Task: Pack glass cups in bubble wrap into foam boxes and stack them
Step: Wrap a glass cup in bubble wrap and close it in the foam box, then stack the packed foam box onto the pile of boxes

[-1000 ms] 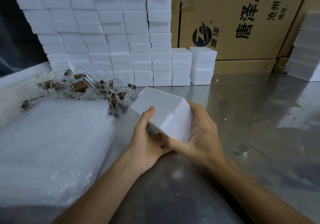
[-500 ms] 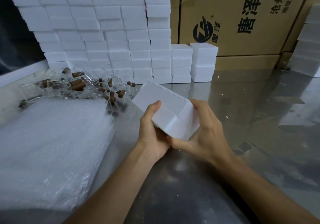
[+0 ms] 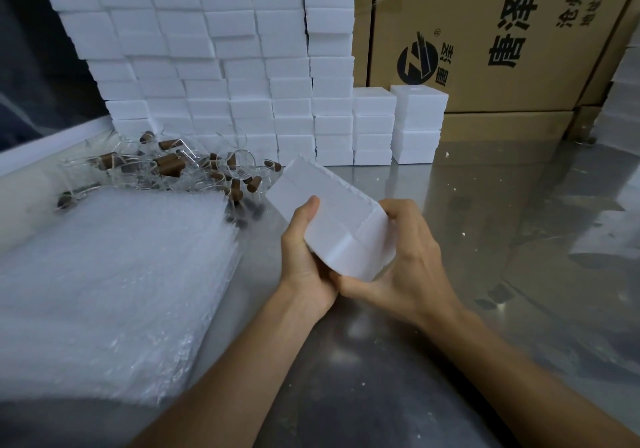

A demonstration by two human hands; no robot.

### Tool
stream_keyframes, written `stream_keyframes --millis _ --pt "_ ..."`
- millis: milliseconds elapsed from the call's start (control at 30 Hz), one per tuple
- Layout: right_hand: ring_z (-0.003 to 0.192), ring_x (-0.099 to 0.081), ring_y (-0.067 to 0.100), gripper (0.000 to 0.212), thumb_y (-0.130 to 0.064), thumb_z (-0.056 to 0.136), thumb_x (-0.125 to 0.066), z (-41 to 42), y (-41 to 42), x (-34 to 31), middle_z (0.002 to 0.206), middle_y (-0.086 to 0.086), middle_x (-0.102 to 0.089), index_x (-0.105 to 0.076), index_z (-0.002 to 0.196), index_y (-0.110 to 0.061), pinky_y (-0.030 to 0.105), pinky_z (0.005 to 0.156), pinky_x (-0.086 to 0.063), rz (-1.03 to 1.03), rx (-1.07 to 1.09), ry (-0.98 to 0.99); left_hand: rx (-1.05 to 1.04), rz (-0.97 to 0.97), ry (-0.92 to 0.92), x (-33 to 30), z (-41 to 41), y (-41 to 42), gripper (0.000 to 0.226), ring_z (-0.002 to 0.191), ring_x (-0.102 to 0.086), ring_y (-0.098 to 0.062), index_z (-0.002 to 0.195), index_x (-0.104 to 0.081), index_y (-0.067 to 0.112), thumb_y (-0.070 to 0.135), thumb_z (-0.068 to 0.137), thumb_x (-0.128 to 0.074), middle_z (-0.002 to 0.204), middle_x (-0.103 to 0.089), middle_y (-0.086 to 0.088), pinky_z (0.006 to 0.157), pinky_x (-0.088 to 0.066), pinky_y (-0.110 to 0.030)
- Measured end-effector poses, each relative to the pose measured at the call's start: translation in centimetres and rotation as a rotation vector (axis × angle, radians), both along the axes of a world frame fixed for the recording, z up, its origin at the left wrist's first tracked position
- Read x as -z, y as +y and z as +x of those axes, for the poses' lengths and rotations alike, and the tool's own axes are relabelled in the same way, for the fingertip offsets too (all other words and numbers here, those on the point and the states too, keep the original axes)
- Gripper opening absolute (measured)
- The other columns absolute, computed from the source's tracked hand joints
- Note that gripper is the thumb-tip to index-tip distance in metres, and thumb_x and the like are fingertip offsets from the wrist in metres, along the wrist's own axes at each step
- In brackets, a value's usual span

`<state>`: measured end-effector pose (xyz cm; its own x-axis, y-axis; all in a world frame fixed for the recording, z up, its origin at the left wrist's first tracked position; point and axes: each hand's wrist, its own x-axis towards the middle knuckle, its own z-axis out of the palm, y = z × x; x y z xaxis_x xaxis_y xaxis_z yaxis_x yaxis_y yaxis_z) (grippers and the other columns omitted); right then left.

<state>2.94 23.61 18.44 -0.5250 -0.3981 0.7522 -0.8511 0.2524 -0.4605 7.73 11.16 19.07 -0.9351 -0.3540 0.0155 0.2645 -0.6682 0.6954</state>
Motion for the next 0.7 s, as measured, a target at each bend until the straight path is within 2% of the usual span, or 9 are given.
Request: stream_keyframes --millis 167,300,433,500,567,633,700 --pt "0.091 -0.053 0.012 0.081 -0.043 0.05 -0.091 -0.1 0.0 0.2 0.103 -0.004 -0.051 -0.045 0.113 -0.019 0.018 0.073 -0.042 -0.002 -0.005 -0.019 -0.025 -0.006 -0.017 -0.2 0.0 0.2 0.04 0.08 -0.073 -0.027 0.084 -0.081 0.014 0.049 0.072 -0.065 0.092 -0.074 -0.014 0.065 -0.059 -0.037" --pt "0.097 -0.054 0.011 0.08 -0.04 0.055 -0.088 0.0 0.0 0.2 0.11 -0.002 -0.054 -0.049 0.12 -0.016 0.014 0.076 -0.041 0.001 -0.027 -0.016 -0.026 -0.002 -0.034 -0.1 0.1 0.0 0.041 0.081 -0.073 -0.028 0.086 -0.081 0.014 0.049 0.072 -0.065 0.094 -0.074 -0.014 0.066 -0.059 -0.038" --pt "0.115 -0.05 0.006 0.084 -0.035 0.06 -0.084 0.1 0.3 -0.1 0.127 -0.006 -0.048 -0.048 0.134 -0.018 0.011 0.083 -0.043 0.057 -0.068 0.011 -0.046 0.023 -0.042 -0.2 0.1 -0.5 0.048 0.085 -0.072 -0.029 0.101 -0.076 0.012 0.051 0.076 -0.064 0.1 -0.073 -0.015 0.073 -0.059 -0.041" --pt "0.114 -0.049 0.001 0.083 -0.035 0.06 -0.082 0.0 0.5 -0.2 0.126 -0.01 -0.049 -0.048 0.134 -0.022 0.017 0.082 -0.046 0.054 -0.059 0.007 -0.047 0.008 -0.031 -0.2 0.1 -0.5 0.046 0.089 -0.072 -0.029 0.099 -0.078 0.014 0.053 0.08 -0.063 0.102 -0.073 -0.014 0.076 -0.059 -0.042" --pt "0.112 -0.048 -0.002 0.082 -0.034 0.058 -0.083 -0.3 0.7 -0.2 0.122 -0.012 -0.05 -0.048 0.131 -0.024 0.017 0.081 -0.045 0.029 -0.041 0.013 -0.055 -0.026 -0.046 0.0 0.0 -0.3 0.053 0.095 -0.072 -0.029 0.105 -0.077 0.016 0.06 0.081 -0.061 0.107 -0.073 -0.014 0.083 -0.058 -0.044" --pt "0.11 -0.048 0.0 0.082 -0.034 0.058 -0.084 -1.1 0.9 -0.3 0.121 -0.011 -0.049 -0.048 0.13 -0.022 0.011 0.081 -0.041 -0.001 -0.005 0.029 -0.106 -0.04 -0.101 0.2 -0.4 -0.3 0.061 0.084 -0.072 -0.027 0.116 -0.071 0.015 0.065 0.082 -0.06 0.101 -0.073 -0.012 0.077 -0.058 -0.041" --pt "0.109 -0.047 0.004 0.081 -0.039 0.059 -0.081 -2.5 1.2 -0.6 0.122 -0.008 -0.049 -0.049 0.13 -0.017 0.008 0.083 -0.038 -0.033 0.068 0.066 -0.227 -0.117 -0.202 0.5 -1.0 -0.4 0.047 0.075 -0.066 -0.026 0.119 -0.062 0.013 0.052 0.093 -0.057 0.099 -0.066 -0.016 0.066 -0.056 -0.037"
